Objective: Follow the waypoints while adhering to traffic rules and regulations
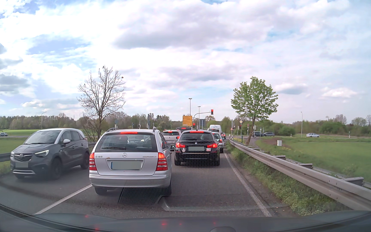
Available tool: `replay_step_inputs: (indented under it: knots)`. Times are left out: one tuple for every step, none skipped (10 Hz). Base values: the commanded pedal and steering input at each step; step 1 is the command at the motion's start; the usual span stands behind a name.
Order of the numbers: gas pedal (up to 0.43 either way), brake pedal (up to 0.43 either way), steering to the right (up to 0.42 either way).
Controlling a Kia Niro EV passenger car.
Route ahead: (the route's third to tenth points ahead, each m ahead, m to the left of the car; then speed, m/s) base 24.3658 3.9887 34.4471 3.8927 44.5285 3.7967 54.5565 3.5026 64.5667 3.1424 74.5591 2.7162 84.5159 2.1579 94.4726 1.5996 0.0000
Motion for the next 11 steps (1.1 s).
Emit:
replay_step_inputs:
  knots:
    - [0.0, 0.28, -0.01]
    - [0.0, 0.28, -0.01]
    - [0.0, 0.28, -0.01]
    - [0.0, 0.28, -0.01]
    - [0.0, 0.28, -0.01]
    - [0.0, 0.28, -0.01]
    - [0.0, 0.28, -0.01]
    - [0.0, 0.28, -0.01]
    - [0.0, 0.28, -0.01]
    - [0.0, 0.28, -0.01]
    - [0.0, 0.28, -0.01]
